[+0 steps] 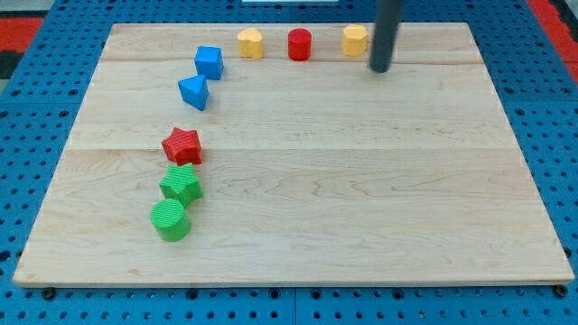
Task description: Place the red circle right to the blue triangle
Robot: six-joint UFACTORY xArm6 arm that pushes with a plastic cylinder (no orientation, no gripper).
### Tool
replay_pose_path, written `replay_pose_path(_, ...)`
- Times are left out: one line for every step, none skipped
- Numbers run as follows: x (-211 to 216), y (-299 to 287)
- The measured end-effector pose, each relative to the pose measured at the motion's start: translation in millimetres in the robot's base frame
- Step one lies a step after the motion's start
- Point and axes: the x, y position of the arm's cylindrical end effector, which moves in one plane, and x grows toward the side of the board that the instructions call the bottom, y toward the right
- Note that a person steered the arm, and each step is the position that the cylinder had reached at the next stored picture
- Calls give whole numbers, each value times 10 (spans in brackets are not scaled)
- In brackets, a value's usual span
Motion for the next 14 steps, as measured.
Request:
replay_pose_path(-715, 542)
replay_pose_path(-839, 464)
replay_pose_path(-834, 107)
replay_pose_path(-834, -349)
replay_pose_path(-623, -593)
replay_pose_path(-395, -934)
replay_pose_path(-699, -797)
replay_pose_path(-817, -1308)
replay_pose_path(-587, -1567)
replay_pose_path(-651, -1267)
replay_pose_path(-599, -1129)
replay_pose_path(-355, -1464)
replay_pose_path(-155, -1492)
replay_pose_path(220, -1446)
